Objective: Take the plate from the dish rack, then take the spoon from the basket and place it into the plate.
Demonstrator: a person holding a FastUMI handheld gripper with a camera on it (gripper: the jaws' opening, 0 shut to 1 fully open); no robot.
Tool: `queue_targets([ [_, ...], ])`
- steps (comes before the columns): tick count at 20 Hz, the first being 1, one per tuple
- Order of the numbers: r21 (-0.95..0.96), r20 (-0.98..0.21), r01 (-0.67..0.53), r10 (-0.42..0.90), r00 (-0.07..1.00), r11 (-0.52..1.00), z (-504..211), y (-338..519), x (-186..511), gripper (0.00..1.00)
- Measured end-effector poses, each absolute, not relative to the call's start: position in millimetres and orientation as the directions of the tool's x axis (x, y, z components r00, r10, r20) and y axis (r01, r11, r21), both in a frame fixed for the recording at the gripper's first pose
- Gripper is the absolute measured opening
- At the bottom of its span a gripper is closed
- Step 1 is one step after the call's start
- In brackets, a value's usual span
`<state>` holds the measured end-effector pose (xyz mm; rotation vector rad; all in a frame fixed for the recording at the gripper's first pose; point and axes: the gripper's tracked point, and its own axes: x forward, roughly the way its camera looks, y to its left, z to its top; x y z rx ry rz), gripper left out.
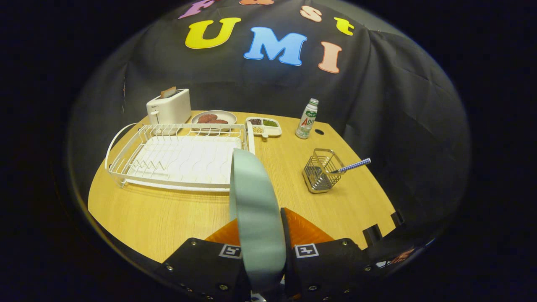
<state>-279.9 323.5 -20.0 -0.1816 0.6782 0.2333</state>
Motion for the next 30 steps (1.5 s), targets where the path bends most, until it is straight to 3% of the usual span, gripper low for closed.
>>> queue_targets([
  [14,0.274,-0.700,-0.290,0.397,0.594,0.917,-69,350,-287,0.31],
  [18,0.296,-0.716,-0.287,0.410,0.565,0.911,-88,349,-288,0.44],
  [25,0.303,-0.742,-0.238,0.385,0.549,0.923,-104,339,-289,0.58],
  [30,0.280,-0.749,-0.208,0.349,0.563,0.937,-105,324,-286,0.62],
])
